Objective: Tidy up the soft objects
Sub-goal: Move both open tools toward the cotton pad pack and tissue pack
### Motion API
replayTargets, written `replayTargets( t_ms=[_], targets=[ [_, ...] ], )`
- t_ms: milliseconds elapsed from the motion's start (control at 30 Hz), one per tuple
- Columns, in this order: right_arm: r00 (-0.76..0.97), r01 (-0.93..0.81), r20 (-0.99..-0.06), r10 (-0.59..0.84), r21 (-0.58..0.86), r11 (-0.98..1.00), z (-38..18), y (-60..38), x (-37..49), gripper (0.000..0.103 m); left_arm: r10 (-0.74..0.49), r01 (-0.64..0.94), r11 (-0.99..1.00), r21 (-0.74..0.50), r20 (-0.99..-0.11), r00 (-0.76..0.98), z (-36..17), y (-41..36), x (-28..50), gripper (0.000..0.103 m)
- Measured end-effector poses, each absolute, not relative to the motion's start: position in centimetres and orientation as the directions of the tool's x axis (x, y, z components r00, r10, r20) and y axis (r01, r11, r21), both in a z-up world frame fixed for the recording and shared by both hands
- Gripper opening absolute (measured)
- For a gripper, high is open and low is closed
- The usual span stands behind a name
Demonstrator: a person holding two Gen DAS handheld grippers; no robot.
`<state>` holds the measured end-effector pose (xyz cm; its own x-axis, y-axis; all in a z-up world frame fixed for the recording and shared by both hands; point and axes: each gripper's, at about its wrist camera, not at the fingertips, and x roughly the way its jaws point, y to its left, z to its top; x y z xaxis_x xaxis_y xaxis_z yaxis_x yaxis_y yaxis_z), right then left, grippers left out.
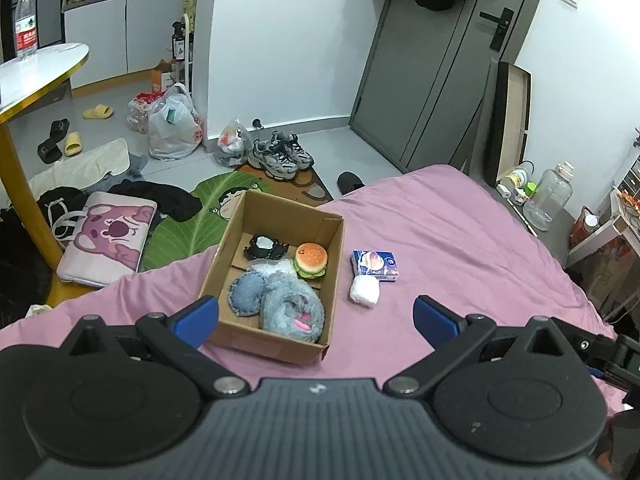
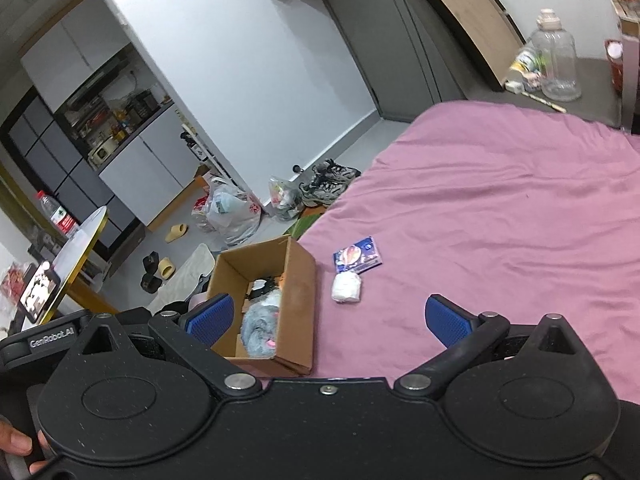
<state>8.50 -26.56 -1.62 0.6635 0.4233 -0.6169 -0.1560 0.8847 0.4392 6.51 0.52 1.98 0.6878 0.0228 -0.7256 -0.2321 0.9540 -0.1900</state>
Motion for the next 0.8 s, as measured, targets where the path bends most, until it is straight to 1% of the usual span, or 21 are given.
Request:
replayTargets(
  t_ms=[167, 333, 567, 667, 733, 800],
  targets=[
    [0.66, -0.121, -0.616, 0.429, 0.477, 0.87, -3.1, -28.0, 10.0, 0.103, 0.003, -0.211, 0.957, -0.198, -0.724, 0.69, 1.4, -0.9, 7.8, 0.103],
    [0.65, -0.094, -0.606, 0.46, 0.536, 0.839, -4.9, -29.4, 11.6, 0.103, 0.007, -0.205, 0.96, -0.188, -0.721, 0.693, 0.6, -2.1, 9.3, 0.102],
    [0.616, -0.062, -0.614, 0.493, 0.586, 0.808, -7.5, -30.6, 13.7, 0.103, 0.007, -0.206, 0.961, -0.183, -0.732, 0.682, -1.1, -3.5, 11.6, 0.1],
    [0.606, -0.063, -0.608, 0.513, 0.606, 0.793, -8.1, -30.9, 14.6, 0.102, -0.001, -0.204, 0.961, -0.188, -0.736, 0.677, -2.0, -4.2, 12.6, 0.097],
    [0.595, -0.054, -0.613, 0.52, 0.615, 0.787, -8.5, -31.0, 15.2, 0.102, -0.005, -0.2, 0.962, -0.187, -0.744, 0.669, -2.6, -4.7, 13.2, 0.092],
    [0.58, -0.045, -0.614, 0.535, 0.632, 0.774, -9.1, -31.2, 15.9, 0.102, -0.012, -0.194, 0.963, -0.188, -0.749, 0.663, -3.1, -5.2, 13.8, 0.089]
  ],
)
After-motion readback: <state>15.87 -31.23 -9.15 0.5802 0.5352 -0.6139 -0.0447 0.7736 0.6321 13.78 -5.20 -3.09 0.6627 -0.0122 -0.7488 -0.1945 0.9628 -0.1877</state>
